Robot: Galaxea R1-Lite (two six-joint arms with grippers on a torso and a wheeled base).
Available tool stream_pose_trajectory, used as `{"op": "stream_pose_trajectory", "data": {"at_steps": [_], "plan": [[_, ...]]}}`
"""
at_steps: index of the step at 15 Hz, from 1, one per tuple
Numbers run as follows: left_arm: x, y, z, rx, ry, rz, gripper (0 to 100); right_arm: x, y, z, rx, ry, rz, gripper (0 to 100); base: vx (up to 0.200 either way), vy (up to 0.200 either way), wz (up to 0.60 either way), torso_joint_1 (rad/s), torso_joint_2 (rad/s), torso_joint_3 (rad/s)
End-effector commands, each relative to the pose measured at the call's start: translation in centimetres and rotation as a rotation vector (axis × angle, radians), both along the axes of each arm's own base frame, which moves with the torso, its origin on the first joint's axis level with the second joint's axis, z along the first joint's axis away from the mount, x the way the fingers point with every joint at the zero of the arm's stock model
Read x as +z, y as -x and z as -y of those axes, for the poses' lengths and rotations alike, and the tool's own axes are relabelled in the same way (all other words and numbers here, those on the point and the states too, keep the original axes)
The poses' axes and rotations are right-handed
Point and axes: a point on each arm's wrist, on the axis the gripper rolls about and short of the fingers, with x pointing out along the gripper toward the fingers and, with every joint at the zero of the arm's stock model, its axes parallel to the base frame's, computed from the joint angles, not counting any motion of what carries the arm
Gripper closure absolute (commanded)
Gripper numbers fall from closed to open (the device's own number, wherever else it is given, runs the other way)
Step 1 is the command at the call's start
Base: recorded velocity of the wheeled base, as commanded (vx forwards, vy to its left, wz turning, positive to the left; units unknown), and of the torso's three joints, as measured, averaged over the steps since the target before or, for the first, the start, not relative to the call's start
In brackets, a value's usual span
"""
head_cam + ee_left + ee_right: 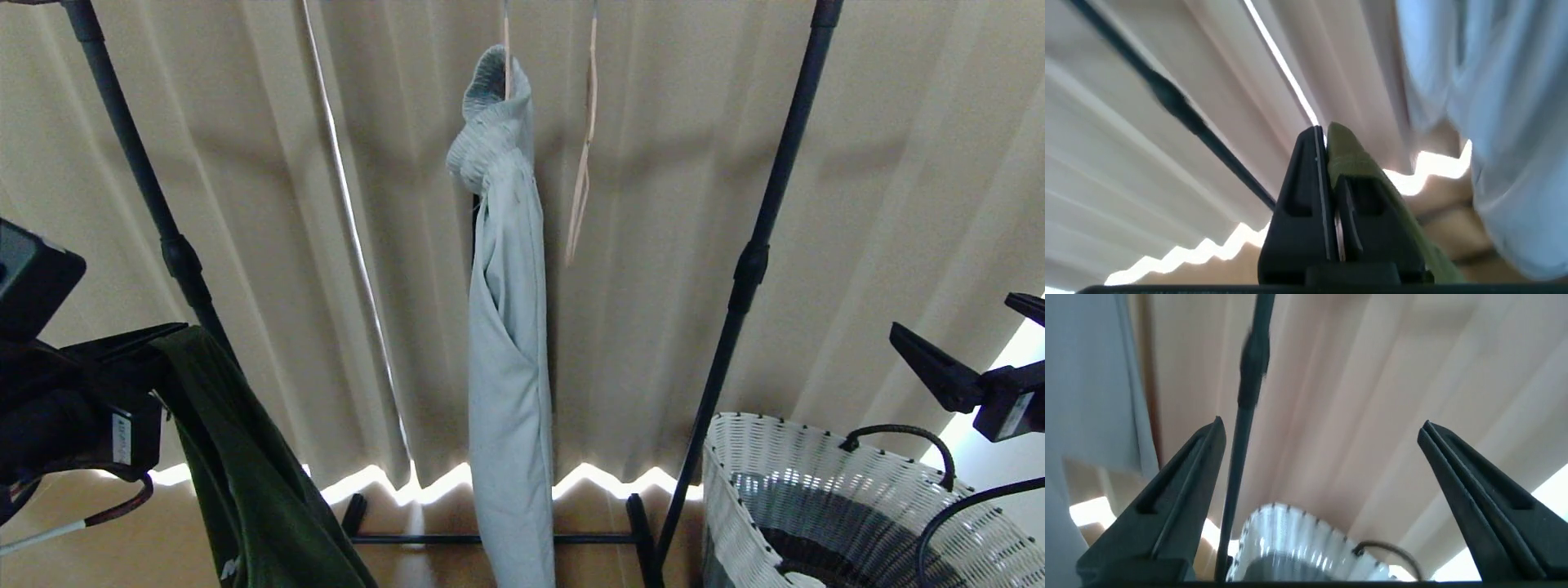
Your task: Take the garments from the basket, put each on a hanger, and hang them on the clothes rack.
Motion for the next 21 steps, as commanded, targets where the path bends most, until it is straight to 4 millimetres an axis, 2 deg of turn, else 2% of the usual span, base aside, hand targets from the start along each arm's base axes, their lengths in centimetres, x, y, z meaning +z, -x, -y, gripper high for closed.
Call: {"op": "stream_pose_trajectory", "data": {"at_steps": [1,6,13,15,16,19,21], "plan": [[0.0,-0.2,0.1,0.001,-0.001,-0.001,100,0.0,0.0,0.0,0.0,0.0,0.002,0,0.0,0.0,0.0,0.212,-0.57,-0.266],[-0.6,-0.1,0.0,0.001,-0.009,-0.019,100,-0.4,-0.1,0.0,0.0,0.002,-0.021,0,0.0,0.0,0.0,0.097,-0.57,-0.248],[-1.1,0.1,-0.1,0.001,-0.014,-0.03,100,-0.8,-0.2,0.0,0.0,0.004,-0.036,0,0.0,0.0,0.0,0.29,-0.48,-0.259],[-1.2,0.1,-0.3,0.014,-0.019,-0.03,100,-2.5,0.3,0.0,0.008,0.01,-0.096,0,0.0,0.0,0.0,0.249,-0.5,-0.263],[-1.4,0.1,-0.4,0.02,-0.023,-0.034,100,-2.6,0.4,0.0,0.012,0.012,-0.103,0,0.0,0.0,0.0,0.222,-0.45,-0.222],[-2.2,0.3,-0.7,0.04,-0.028,-0.051,100,-2.0,0.1,0.5,-0.018,0.016,-0.129,0,0.0,0.0,0.0,0.071,-0.15,-0.077],[-2.8,0.7,-0.9,0.041,-0.022,-0.033,100,-1.5,0.3,0.7,-0.017,-0.01,-0.208,0,0.0,0.0,0.0,0.013,-0.03,-0.009]]}}
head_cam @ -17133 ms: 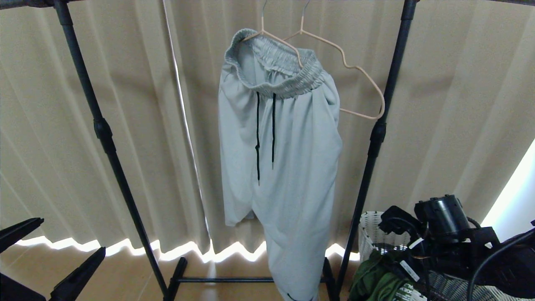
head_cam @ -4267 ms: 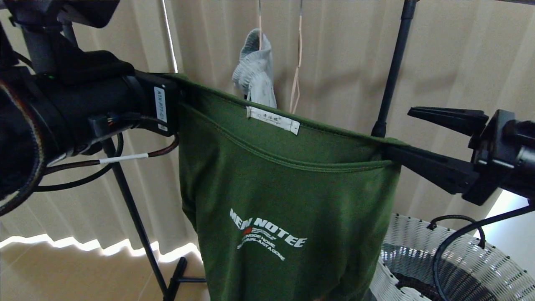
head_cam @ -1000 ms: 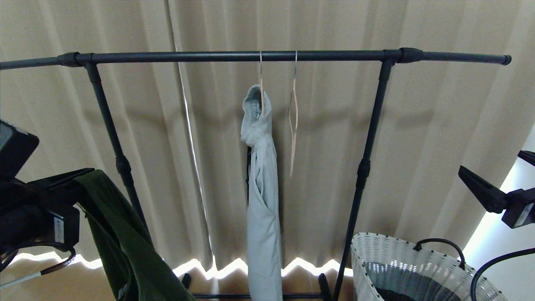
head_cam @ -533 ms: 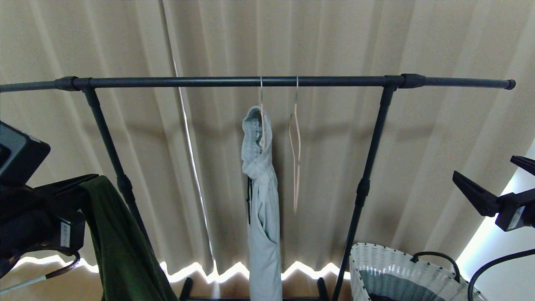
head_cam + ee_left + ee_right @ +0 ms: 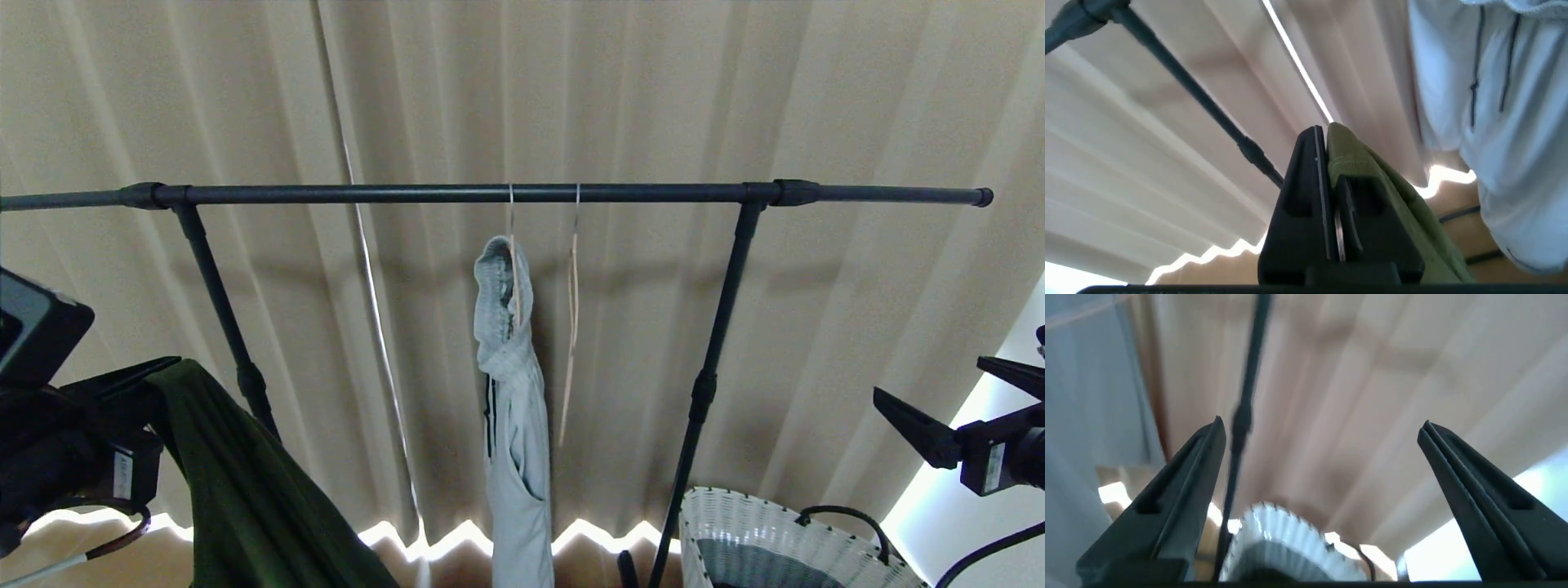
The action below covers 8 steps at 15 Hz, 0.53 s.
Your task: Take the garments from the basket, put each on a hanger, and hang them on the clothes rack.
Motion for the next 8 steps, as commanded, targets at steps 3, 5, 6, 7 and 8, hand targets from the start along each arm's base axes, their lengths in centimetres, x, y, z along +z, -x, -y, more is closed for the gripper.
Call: {"op": "stream_pose_trajectory", "data": {"at_steps": [3,5,6,7,8], "plan": [[-2.2,1.4,-0.7,0.018,0.012,0.009,100,2.5,-0.1,-0.2,0.112,-0.129,-0.016,0,0.0,0.0,0.0,0.0,0.0,0.0],[-2.2,1.7,-1.2,0.026,-0.011,0.021,100,2.9,-0.2,-0.2,0.115,-0.131,-0.03,0,0.0,0.0,0.0,0.0,0.0,0.0],[-1.8,2.0,-1.4,0.02,-0.015,0.049,100,3.1,-0.2,-0.2,0.114,-0.131,-0.04,0,0.0,0.0,0.0,0.0,0.0,0.0],[-1.8,2.2,-1.5,0.002,-0.012,0.051,100,3.1,-0.2,-0.2,0.114,-0.13,-0.047,0,0.0,0.0,0.0,0.0,0.0,0.0],[-1.8,2.1,-1.4,-0.011,-0.007,0.048,100,3.2,-0.3,-0.2,0.116,-0.129,-0.049,0,0.0,0.0,0.0,0.0,0.0,0.0]]}}
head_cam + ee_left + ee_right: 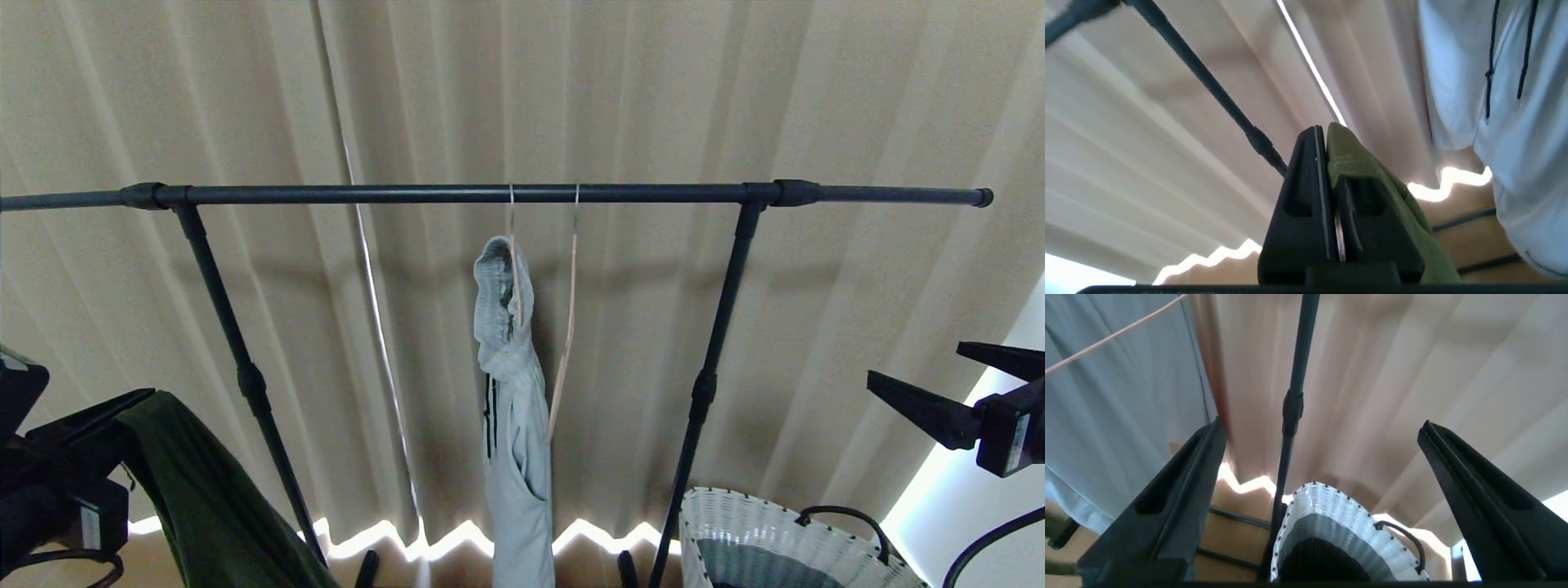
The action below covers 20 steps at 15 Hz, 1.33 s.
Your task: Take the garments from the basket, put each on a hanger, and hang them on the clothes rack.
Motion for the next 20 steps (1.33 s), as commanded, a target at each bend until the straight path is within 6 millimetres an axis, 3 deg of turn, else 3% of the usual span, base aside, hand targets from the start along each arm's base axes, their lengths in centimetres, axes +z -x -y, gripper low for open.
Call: {"op": "stream_pose_trajectory", "data": {"at_steps": [1,3,18,20], "plan": [[0.3,0.2,-0.2,-0.001,0.016,0.016,100,0.4,-0.1,0.0,0.001,0.002,0.008,0,0.0,0.0,0.0,0.0,0.0,0.0],[0.3,0.0,-0.3,0.009,0.02,0.015,100,0.7,-0.1,-0.1,0.002,0.002,0.018,0,0.0,0.0,0.0,0.0,0.0,0.0],[0.5,-0.5,-0.7,0.023,0.043,0.005,100,1.4,-0.4,-0.3,0.013,0.001,0.042,0,0.0,0.2,0.0,0.003,0.0,0.002],[0.3,-0.6,-0.7,0.014,0.05,-0.004,100,1.1,-0.8,-1.0,0.055,0.002,0.022,0,0.0,0.0,0.0,0.0,0.0,0.0]]}}
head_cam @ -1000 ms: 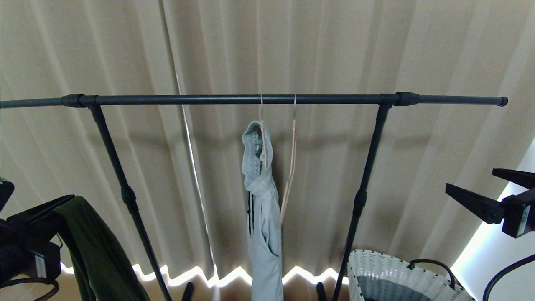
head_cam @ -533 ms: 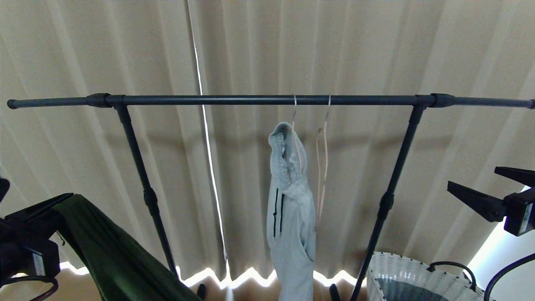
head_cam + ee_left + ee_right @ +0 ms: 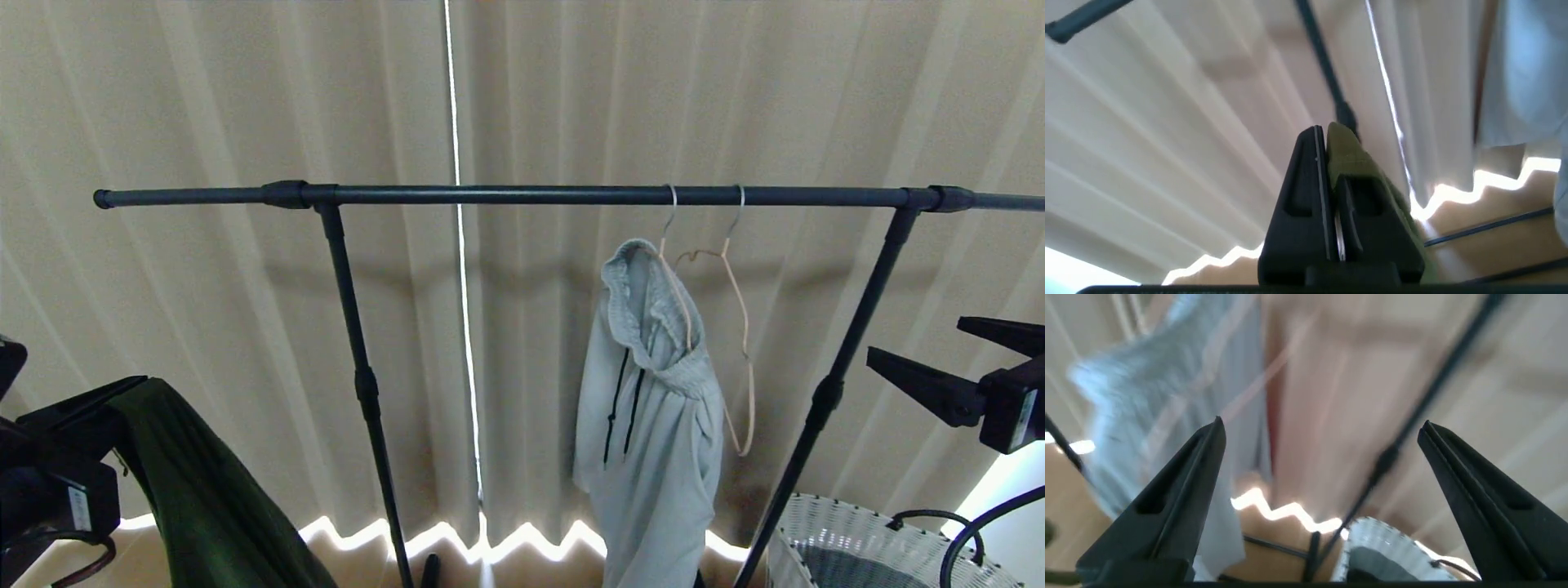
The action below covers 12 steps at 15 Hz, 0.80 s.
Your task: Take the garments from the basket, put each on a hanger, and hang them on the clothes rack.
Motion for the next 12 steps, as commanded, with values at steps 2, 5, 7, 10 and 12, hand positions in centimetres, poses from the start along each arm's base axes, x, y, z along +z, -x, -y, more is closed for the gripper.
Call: {"op": "stream_pose_trajectory", "data": {"at_steps": [2,5,7,10,12], "plan": [[-0.4,-0.1,0.0,0.002,-0.002,-0.019,100,-0.6,-1.0,-0.9,0.044,0.007,-0.037,0,0.0,0.0,0.0,0.0,0.0,0.0],[-0.4,-0.3,0.0,0.005,0.001,-0.025,100,-0.7,-4.8,-1.9,0.051,0.016,-0.095,0,0.0,0.0,0.0,0.0,0.0,0.0],[-0.4,-0.3,0.0,0.005,0.001,-0.023,100,-1.4,-6.6,-2.1,0.004,0.033,-0.133,0,0.0,0.0,0.0,0.0,0.0,0.0],[-0.4,-0.3,0.0,0.005,0.001,-0.022,100,-2.3,-8.6,-3.3,-0.006,0.027,-0.181,0,0.0,0.0,0.0,0.0,0.0,0.0],[-0.4,-0.3,0.0,0.004,0.002,-0.022,100,-2.8,-9.5,-3.5,-0.035,0.022,-0.195,0,0.0,0.0,0.0,0.0,0.0,0.0]]}}
